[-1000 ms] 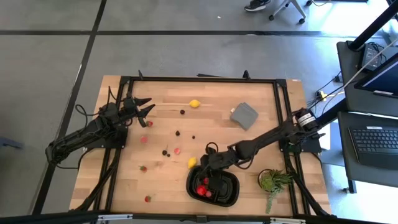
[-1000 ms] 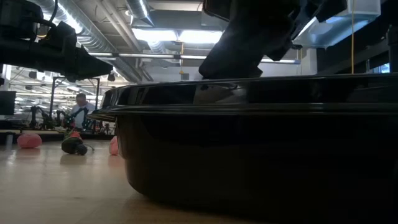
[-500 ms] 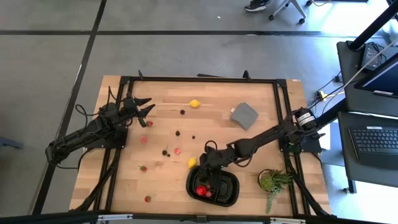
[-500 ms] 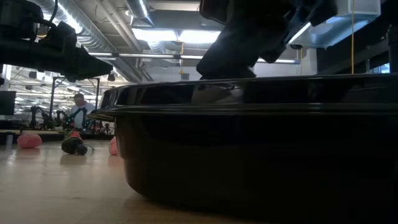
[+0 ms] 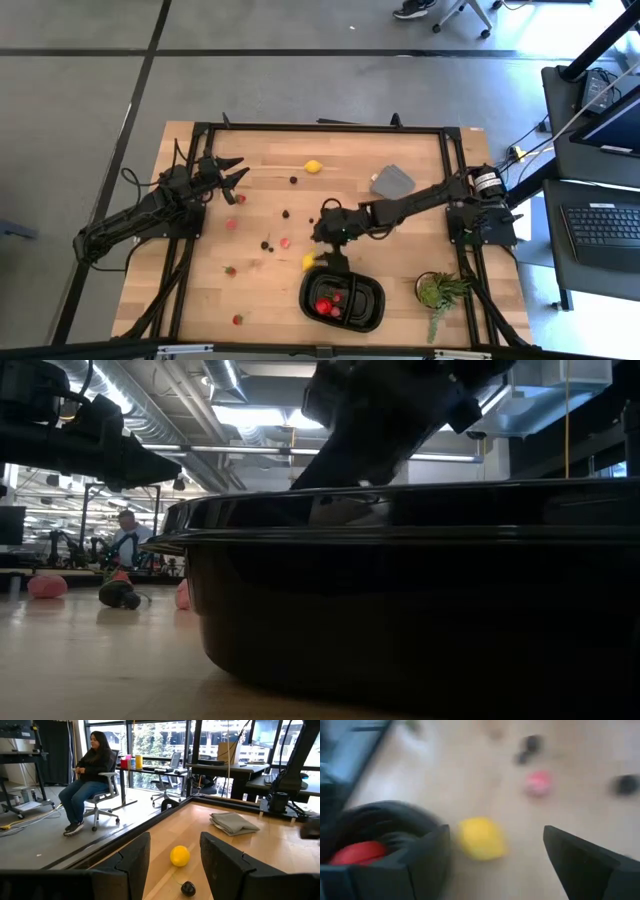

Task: Pick and placing Produce into tupperware
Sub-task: Put the blueberry into the black bin

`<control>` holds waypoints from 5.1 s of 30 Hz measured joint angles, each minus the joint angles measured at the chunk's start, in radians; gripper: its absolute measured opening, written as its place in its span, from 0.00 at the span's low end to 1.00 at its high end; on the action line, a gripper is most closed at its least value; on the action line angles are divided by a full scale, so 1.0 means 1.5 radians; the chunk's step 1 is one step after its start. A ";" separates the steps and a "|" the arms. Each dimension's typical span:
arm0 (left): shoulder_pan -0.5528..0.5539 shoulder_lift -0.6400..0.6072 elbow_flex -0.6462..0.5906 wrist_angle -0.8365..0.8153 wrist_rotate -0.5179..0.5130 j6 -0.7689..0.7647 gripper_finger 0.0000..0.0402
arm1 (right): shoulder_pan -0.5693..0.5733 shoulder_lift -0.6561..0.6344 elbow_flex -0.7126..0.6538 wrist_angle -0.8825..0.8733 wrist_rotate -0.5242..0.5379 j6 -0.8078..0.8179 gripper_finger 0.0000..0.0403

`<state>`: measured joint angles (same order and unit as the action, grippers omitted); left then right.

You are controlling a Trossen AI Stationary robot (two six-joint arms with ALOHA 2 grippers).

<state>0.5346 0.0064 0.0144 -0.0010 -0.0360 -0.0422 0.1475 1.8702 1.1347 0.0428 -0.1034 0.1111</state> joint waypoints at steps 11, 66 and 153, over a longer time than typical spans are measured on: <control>0.000 0.000 0.000 0.000 0.000 0.000 0.41 | -0.048 0.025 0.002 0.059 0.155 -0.065 0.80; 0.000 0.000 0.000 0.000 0.000 0.000 0.41 | -0.084 0.180 -0.116 0.361 0.145 -0.027 0.43; 0.000 0.000 0.000 0.000 0.000 -0.002 0.41 | 0.159 -0.052 -0.067 0.002 0.003 0.237 0.29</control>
<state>0.5345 0.0064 0.0143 -0.0010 -0.0357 -0.0456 0.3855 1.7920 1.0348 0.0463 -0.0982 0.4664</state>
